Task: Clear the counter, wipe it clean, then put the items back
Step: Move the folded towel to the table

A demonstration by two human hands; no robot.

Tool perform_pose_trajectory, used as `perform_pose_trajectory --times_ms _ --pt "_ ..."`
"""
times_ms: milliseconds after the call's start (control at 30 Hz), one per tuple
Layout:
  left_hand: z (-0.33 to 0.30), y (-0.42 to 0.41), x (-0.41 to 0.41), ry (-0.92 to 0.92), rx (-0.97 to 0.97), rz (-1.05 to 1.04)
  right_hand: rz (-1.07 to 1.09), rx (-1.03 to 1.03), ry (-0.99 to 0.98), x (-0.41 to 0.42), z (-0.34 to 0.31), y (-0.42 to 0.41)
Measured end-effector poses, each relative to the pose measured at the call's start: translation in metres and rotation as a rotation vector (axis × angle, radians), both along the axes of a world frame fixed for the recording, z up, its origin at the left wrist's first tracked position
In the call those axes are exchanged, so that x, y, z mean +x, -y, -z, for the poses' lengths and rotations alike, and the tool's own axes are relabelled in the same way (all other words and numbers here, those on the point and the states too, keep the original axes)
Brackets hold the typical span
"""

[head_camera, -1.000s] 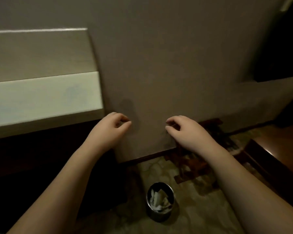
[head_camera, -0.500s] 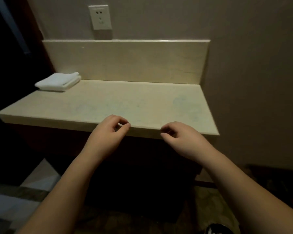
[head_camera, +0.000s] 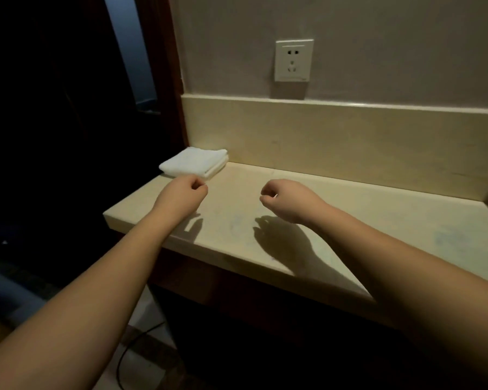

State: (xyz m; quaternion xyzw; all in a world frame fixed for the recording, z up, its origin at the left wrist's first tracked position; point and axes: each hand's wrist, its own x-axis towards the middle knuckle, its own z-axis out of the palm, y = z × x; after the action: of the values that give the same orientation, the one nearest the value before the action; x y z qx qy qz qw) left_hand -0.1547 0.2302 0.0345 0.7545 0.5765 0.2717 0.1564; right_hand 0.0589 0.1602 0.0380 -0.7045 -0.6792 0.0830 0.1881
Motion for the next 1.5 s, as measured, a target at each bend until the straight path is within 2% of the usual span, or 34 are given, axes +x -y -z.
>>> perform_pose_trajectory --times_ms 200,333,533,733,900,1100,1200,1300,1400,1433,1500 --pt "0.011 -0.071 -0.021 -0.012 -0.009 -0.149 0.052 -0.087 0.002 -0.014 0.003 -0.082" --pt "0.012 -0.111 -0.023 -0.11 -0.041 -0.238 0.083 -0.138 -0.025 -0.024 0.008 -0.129" --pt "0.009 -0.172 -0.025 -0.291 -0.034 -0.266 0.156 -0.104 -0.09 -0.042 0.027 -0.196" --pt "0.014 -0.226 -0.013 -0.313 -0.158 -0.308 0.21 -0.083 -0.222 -0.066 0.036 -0.249" --pt "0.02 -0.251 -0.009 -0.337 -0.252 -0.335 0.236 -0.127 -0.167 -0.07 0.046 -0.272" --pt "0.013 -0.255 -0.005 -0.367 -0.31 -0.324 0.183 -0.195 -0.269 -0.07 0.049 -0.291" --pt "0.007 -0.25 -0.003 -0.394 -0.347 -0.302 0.168 -0.25 -0.209 -0.07 0.048 -0.292" --pt "-0.002 -0.237 -0.002 -0.319 -0.431 -0.292 0.099 -0.298 -0.126 -0.069 0.036 -0.281" --pt "-0.007 -0.222 -0.009 -0.09 -0.606 -0.279 0.002 -0.382 -0.114 -0.064 0.022 -0.27" --pt "-0.007 -0.216 -0.013 0.016 -0.671 -0.265 0.0 -0.422 -0.147 -0.061 0.017 -0.263" --pt "-0.007 -0.204 -0.023 0.241 -0.745 -0.282 0.071 -0.517 -0.37 -0.052 0.008 -0.247"
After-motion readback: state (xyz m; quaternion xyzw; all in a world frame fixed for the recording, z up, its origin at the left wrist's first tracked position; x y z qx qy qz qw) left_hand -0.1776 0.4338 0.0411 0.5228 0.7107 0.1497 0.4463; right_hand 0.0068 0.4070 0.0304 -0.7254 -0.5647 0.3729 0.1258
